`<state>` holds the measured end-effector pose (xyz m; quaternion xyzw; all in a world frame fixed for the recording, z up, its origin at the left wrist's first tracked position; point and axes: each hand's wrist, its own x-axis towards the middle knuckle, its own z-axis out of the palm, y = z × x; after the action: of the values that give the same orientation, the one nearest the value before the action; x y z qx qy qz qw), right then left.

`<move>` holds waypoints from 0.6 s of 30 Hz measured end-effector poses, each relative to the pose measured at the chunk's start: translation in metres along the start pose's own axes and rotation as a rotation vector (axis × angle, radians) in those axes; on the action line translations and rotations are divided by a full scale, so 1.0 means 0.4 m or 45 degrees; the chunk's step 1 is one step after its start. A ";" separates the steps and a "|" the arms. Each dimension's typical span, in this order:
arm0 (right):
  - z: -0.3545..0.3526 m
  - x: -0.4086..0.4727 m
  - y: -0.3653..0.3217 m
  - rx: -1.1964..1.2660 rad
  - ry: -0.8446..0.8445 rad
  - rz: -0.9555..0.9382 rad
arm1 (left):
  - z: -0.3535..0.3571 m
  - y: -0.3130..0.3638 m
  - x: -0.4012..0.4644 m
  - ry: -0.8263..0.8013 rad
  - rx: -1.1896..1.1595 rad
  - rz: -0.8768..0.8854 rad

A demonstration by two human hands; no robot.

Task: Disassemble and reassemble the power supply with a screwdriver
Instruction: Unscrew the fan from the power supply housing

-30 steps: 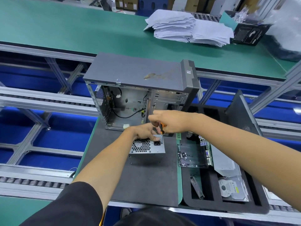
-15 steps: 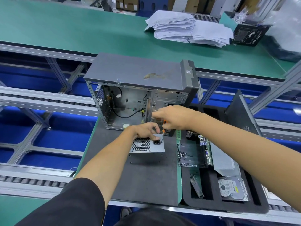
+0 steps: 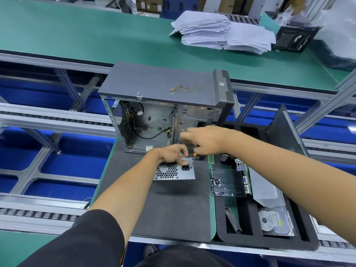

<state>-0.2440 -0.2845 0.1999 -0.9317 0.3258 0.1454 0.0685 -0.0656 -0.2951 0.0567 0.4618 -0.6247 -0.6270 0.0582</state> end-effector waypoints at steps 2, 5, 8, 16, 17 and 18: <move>-0.010 -0.005 -0.005 0.115 -0.029 -0.091 | 0.000 -0.002 0.002 0.003 -0.004 -0.003; -0.015 -0.003 -0.011 0.053 0.029 -0.213 | -0.005 -0.005 0.005 -0.019 -0.002 0.010; 0.001 0.009 -0.018 -0.114 0.086 -0.137 | -0.002 -0.004 0.006 -0.013 0.027 0.020; -0.009 0.016 -0.011 0.068 0.043 -0.198 | -0.006 -0.003 0.005 -0.021 0.032 0.032; -0.007 0.016 -0.008 0.015 0.074 -0.181 | -0.005 -0.004 0.006 -0.003 0.032 0.030; -0.006 0.015 -0.003 -0.082 0.099 -0.148 | -0.004 -0.005 0.008 0.018 0.029 0.024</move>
<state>-0.2382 -0.2875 0.2002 -0.9557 0.2687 0.1153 0.0343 -0.0653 -0.2979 0.0538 0.4609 -0.6358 -0.6159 0.0634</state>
